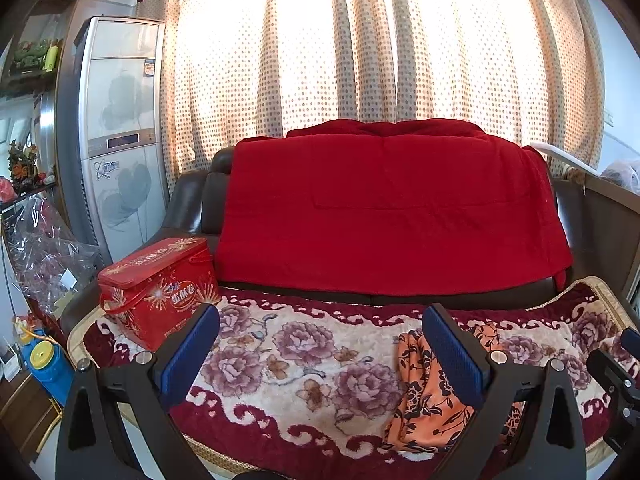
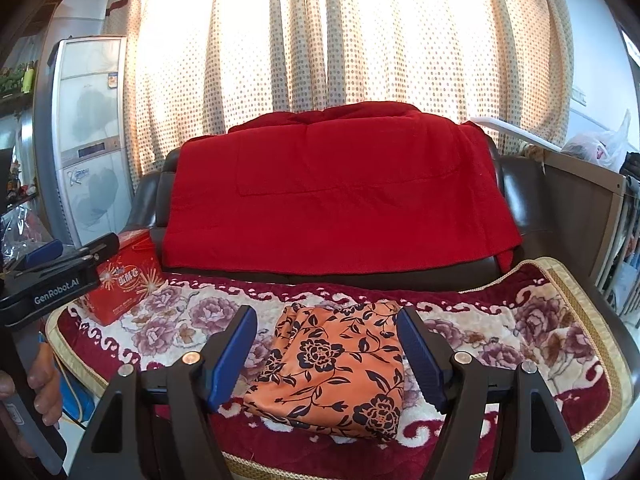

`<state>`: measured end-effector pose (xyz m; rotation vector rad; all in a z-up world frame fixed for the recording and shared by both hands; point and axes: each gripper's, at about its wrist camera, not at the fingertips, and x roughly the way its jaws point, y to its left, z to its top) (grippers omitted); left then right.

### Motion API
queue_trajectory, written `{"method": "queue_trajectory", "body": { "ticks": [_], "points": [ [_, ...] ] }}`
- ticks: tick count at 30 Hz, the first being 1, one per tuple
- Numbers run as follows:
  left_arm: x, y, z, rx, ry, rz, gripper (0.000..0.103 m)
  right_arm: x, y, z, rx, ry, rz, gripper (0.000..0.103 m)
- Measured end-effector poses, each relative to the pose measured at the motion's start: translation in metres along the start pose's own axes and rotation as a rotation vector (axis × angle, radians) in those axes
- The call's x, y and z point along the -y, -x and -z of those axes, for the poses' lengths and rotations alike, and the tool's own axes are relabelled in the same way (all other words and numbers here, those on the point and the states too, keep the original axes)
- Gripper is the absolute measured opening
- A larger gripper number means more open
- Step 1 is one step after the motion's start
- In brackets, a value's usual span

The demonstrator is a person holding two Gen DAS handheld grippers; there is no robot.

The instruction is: Fold small clothes

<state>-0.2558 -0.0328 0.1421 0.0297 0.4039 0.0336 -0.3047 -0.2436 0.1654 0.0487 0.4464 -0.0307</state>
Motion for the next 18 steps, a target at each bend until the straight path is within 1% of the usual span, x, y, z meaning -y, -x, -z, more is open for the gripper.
{"method": "queue_trajectory", "body": {
  "ticks": [11, 18],
  "points": [
    [0.001, -0.011, -0.003, -0.004, 0.0, 0.01, 0.101, -0.001, -0.015, -0.006, -0.008, 0.002, 0.001, 0.075],
    [0.001, -0.027, -0.002, -0.011, 0.005, 0.008, 0.101, -0.005, -0.031, -0.013, -0.013, 0.009, -0.003, 0.075]
  ]
}}
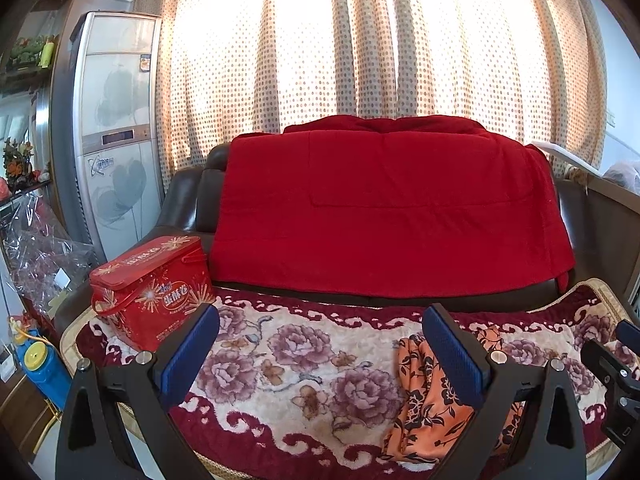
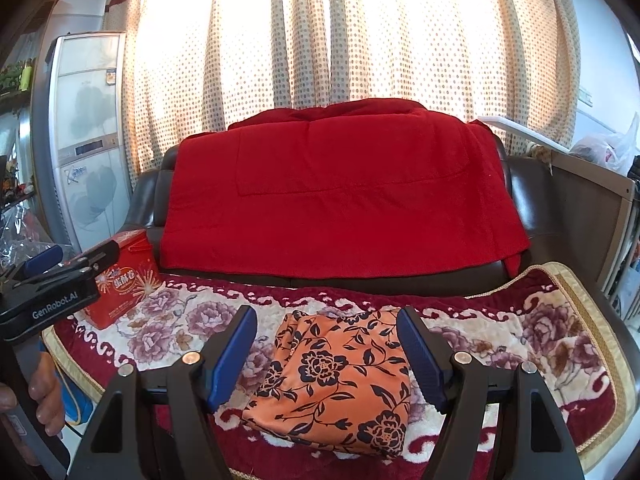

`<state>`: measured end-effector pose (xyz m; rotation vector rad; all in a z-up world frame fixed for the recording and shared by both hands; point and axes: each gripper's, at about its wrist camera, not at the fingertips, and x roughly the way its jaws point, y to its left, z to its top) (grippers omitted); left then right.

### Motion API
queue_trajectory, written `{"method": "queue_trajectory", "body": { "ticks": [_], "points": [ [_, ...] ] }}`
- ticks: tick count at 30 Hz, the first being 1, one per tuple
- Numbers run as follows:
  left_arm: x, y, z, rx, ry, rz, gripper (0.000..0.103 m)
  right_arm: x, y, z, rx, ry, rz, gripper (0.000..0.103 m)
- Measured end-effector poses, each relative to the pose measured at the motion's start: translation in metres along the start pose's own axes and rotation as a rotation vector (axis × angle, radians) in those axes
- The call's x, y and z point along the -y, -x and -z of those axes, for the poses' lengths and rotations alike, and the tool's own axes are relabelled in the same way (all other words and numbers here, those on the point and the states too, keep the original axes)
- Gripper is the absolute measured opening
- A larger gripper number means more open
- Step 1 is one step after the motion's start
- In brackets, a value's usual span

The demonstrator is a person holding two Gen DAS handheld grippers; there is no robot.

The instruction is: Fold small clothes

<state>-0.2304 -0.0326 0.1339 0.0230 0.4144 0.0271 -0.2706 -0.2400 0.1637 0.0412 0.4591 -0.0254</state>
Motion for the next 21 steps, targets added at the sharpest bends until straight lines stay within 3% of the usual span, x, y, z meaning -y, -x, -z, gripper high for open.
{"method": "queue_trajectory", "body": {
  "ticks": [11, 21],
  "points": [
    [-0.009, -0.022, 0.002, -0.035, 0.032, 0.001, 0.101, -0.011, -0.02, -0.001, -0.031, 0.013, -0.001, 0.075],
    [-0.023, -0.01, 0.007, -0.026, 0.051, 0.023, 0.101, -0.027, -0.01, 0.0, -0.028, 0.033, 0.004, 0.075]
  ]
}}
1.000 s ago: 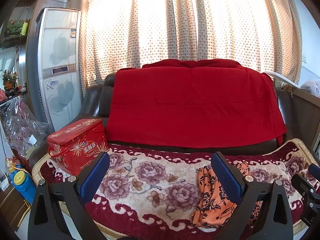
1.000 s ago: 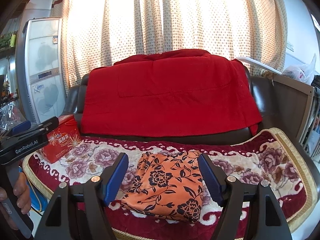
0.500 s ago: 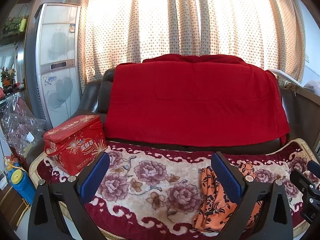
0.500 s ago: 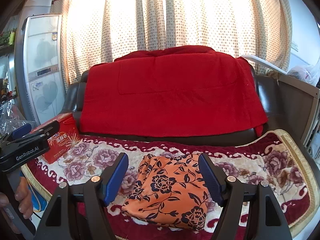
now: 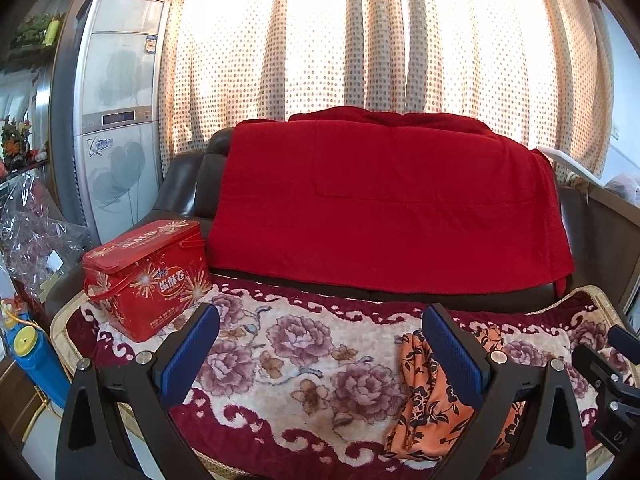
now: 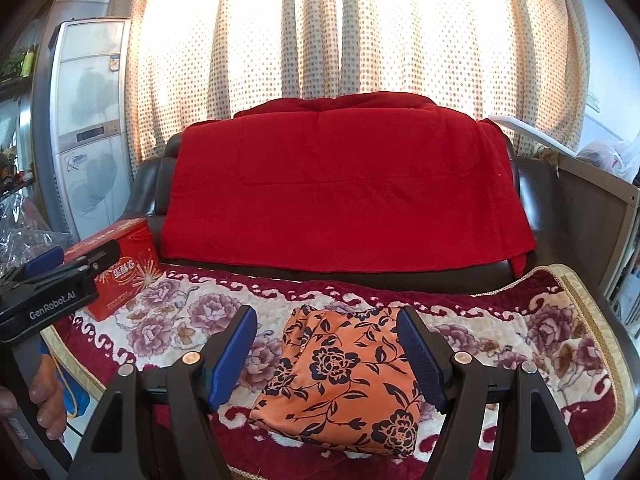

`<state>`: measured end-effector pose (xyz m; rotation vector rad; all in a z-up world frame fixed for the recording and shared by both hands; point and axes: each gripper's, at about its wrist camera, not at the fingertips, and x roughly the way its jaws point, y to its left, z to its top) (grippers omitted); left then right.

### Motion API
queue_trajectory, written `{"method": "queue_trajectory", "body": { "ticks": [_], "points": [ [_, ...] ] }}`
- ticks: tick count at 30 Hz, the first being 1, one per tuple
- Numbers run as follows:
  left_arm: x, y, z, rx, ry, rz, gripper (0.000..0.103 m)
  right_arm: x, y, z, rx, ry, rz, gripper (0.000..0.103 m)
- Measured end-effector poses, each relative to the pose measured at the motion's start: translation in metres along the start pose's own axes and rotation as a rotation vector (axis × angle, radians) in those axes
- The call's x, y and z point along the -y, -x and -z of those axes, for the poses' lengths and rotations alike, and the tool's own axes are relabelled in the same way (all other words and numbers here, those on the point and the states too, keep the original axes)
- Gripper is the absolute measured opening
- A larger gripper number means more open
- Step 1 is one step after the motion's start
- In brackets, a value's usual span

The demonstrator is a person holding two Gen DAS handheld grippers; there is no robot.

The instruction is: Fold small clothes

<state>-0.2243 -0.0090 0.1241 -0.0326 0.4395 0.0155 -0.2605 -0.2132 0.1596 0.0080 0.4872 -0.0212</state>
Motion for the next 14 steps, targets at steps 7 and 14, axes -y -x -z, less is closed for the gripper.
{"method": "queue_trajectory", "body": {
  "ticks": [7, 14],
  "points": [
    [-0.003, -0.016, 0.004, -0.03, -0.01, -0.013, 0.101, 0.005, -0.021, 0.004, -0.036, -0.018, -0.031, 0.075],
    [-0.025, -0.117, 0.01, -0.116, 0.03, -0.049, 0.101, 0.081, -0.104, 0.011, -0.104, -0.098, -0.009, 0.079]
  ]
}}
